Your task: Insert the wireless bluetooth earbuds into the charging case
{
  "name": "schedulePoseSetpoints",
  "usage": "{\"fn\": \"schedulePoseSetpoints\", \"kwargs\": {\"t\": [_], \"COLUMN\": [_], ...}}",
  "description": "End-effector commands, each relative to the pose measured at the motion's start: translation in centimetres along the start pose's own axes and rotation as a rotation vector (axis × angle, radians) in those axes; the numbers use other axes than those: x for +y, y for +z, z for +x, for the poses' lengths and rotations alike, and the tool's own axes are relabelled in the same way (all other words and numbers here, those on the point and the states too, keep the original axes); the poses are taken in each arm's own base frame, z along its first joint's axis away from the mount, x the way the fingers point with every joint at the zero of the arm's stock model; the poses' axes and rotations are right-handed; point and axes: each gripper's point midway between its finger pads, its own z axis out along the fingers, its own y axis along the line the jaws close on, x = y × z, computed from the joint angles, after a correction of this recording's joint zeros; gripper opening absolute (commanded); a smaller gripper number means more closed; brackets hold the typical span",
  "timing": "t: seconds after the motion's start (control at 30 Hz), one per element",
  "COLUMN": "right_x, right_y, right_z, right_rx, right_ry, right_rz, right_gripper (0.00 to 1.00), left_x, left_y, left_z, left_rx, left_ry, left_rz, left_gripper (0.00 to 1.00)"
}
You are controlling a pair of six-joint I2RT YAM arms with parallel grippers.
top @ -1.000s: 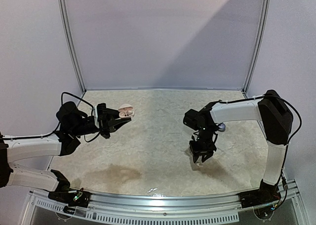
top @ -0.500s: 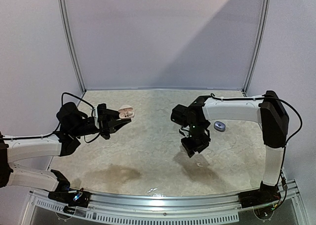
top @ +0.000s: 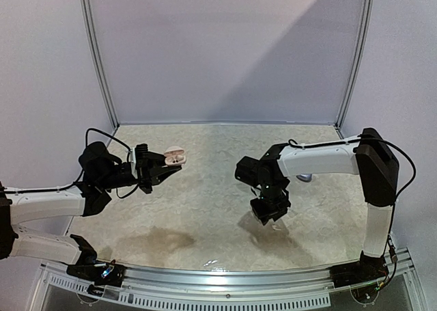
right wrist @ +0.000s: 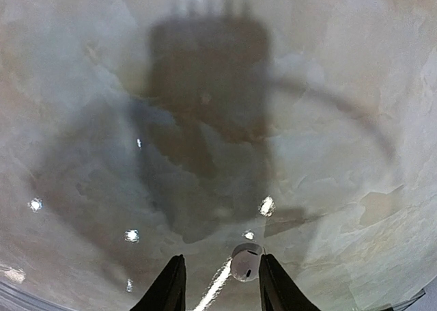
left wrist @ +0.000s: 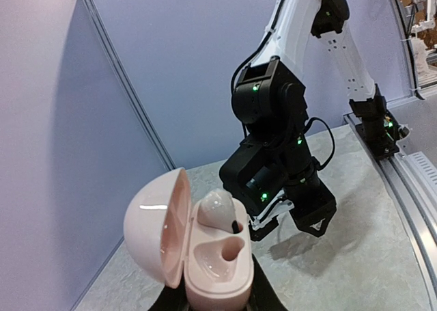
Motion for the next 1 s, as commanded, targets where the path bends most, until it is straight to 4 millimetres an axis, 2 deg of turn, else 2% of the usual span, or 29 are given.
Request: {"fn": "schedulePoseSetpoints", "kwargs": {"t": [0.0,0.23,0.4,0.67,0.77,0.87,0.97], "right_x": [0.2,-0.6,-0.6,-0.3,-0.4,-0.3,1.7], "right_y": [1.4,2.3,2.1,2.0,2.1,1.6,-0.4], "right_z": [0.9,1.9,2.0,1.5,1.7,1.5,0.7], "right_rx": [0.035,0.063,0.060,0.063,0.070,0.063,0.044], "right_ry": [0.050,0.060,0.058,0.048,0.038,0.027,-0.001], "right_rz": [-0.006,0.017,0.013,0.015,0.020,0.015,-0.088], "right_gripper": [0.37,0.32,0.29,0.18,0.10,0.06,0.04], "left_x": [-0.1,-0.2,-0.2,-0.2,-0.2,-0.2,0.1], "left_y": [-0.2,-0.2,-0.2,-0.2,-0.2,-0.2,-0.1], "left_z": [0.1,0.1,0.2,0.2,0.2,0.3,0.4], "left_rx": [0.005,0.006,0.007,0.008,0.009,0.012,0.019], "left_ry": [-0.015,-0.016,-0.017,-0.018,-0.014,-0.016,-0.029], "left_rz": [0.002,0.003,0.004,0.008,0.007,0.005,-0.009], "left_gripper": [0.00,0.00,0.00,0.00,0.00,0.00,0.00]}}
